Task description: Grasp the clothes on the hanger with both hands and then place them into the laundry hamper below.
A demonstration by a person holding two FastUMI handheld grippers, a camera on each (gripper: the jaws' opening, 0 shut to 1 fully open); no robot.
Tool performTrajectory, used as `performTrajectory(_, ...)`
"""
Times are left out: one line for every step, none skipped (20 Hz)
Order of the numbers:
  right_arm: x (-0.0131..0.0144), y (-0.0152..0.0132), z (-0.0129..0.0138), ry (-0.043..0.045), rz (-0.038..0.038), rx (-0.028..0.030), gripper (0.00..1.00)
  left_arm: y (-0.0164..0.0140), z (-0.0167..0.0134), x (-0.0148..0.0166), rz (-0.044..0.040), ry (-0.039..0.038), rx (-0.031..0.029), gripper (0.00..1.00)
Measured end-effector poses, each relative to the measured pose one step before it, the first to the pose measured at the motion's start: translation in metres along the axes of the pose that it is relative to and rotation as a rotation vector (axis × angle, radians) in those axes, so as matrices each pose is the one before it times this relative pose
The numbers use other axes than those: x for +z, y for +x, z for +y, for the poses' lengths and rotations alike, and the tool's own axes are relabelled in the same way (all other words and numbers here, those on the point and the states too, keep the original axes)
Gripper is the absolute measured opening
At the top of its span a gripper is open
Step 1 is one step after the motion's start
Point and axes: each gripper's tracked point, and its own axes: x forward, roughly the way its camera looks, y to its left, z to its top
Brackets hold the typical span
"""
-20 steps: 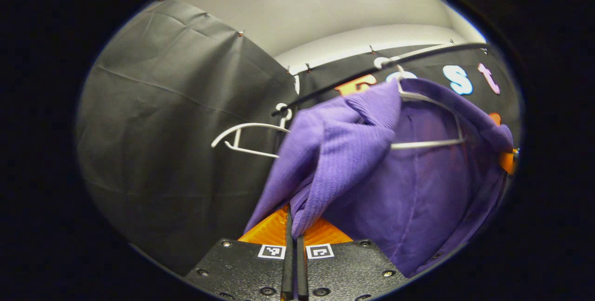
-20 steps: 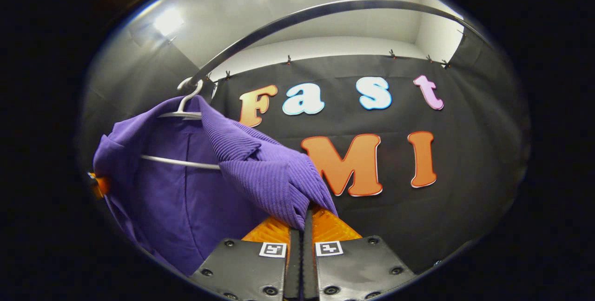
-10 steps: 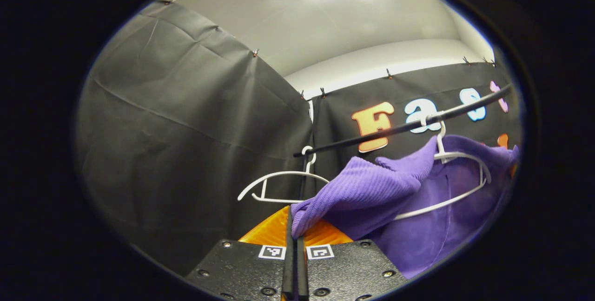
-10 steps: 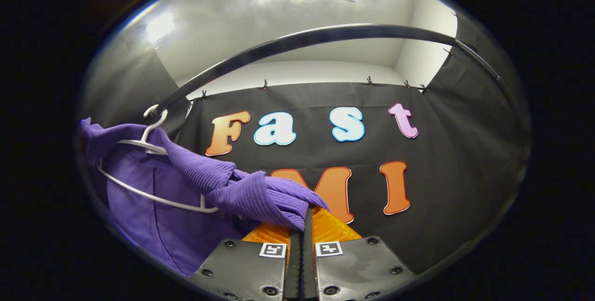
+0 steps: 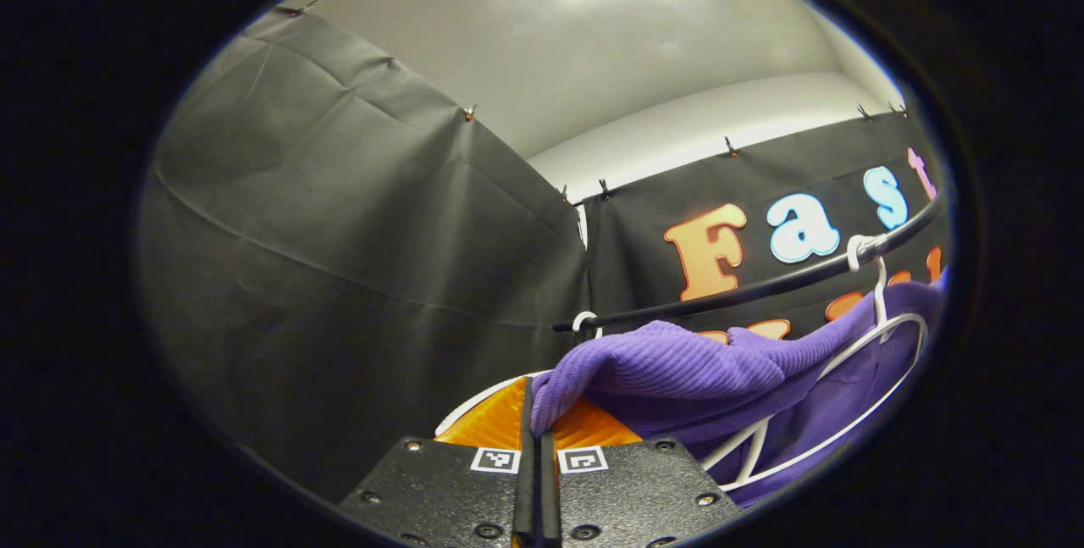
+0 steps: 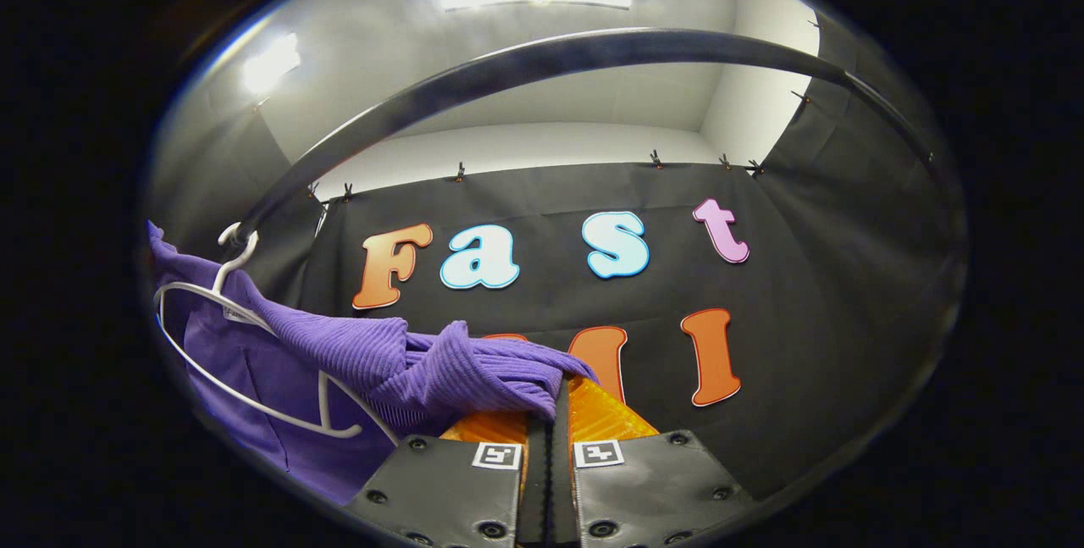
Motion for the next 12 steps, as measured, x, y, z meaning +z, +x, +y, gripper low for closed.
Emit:
performTrajectory(0.00022, -0.00236, -0.00002, 0.00043, 0.00313, -0.00299, 0.10, 0.00333, -0.00252, -0.00750, 0.01939, -0.01055, -0.01487, 0.03)
performTrajectory(-0.00135, -0.00128, 0.00077, 0.00548, 0.00648, 0.00060, 0.09, 0.00305, -0.00157, -0.01180, 0.02965, -0.01118, -0.01107, 0.01)
performTrajectory(-0.00066, -0.00211, 0.00095, 0.00670, 0.00711, 0.00424, 0.10, 0.00375, 0.00033, -0.01466, 0.03744, -0.00384, -0.00287, 0.02)
performTrajectory(-0.00214, 0.00010, 0.00197, 0.00796, 0.00461, 0.00484, 0.10, 0.00358, -0.00075, -0.01621, 0.04133, 0.00431, 0.00061, 0.03)
performTrajectory(-0.00236, 0.00475, 0.00005, 0.00139, 0.00276, 0.00121, 0.10, 0.00571, -0.00340, -0.01687, 0.03908, -0.00174, -0.00281, 0.03)
performTrajectory(-0.00072, 0.00266, -0.00116, -0.00355, -0.00523, -0.00333, 0.10, 0.00298, -0.00213, -0.01402, 0.02781, -0.00281, -0.00079, 0.03)
performTrajectory(-0.00114, 0.00318, 0.00073, -0.00289, -0.00578, 0.00147, 0.10, 0.00220, -0.00116, -0.01397, 0.02343, -0.00562, -0.00540, 0.03)
performTrajectory(-0.00191, 0.00155, 0.00152, -0.00276, -0.00132, 0.00366, 0.09, -0.00082, -0.00091, -0.01240, 0.02187, -0.00672, -0.00760, 0.05)
performTrajectory(-0.00065, -0.00136, 0.00030, -0.00418, 0.00043, 0.00067, 0.09, -0.00500, -0.00158, -0.01030, 0.01337, -0.00371, -0.00899, 0.03)
performTrajectory(-0.00082, -0.00123, 0.00104, -0.00533, 0.00130, -0.00031, 0.09, -0.00464, -0.00110, -0.00742, 0.00678, 0.00188, -0.00690, 0.03)
performTrajectory(-0.00058, -0.00141, -0.00166, -0.00521, 0.00027, -0.00272, 0.09, -0.00484, 0.00092, -0.00652, 0.00644, 0.00573, -0.00369, 0.03)
performTrajectory(-0.00212, 0.00201, -0.00138, -0.00428, -0.00154, -0.00417, 0.09, -0.00434, -0.00048, -0.00739, 0.01026, 0.00251, -0.00287, 0.03)
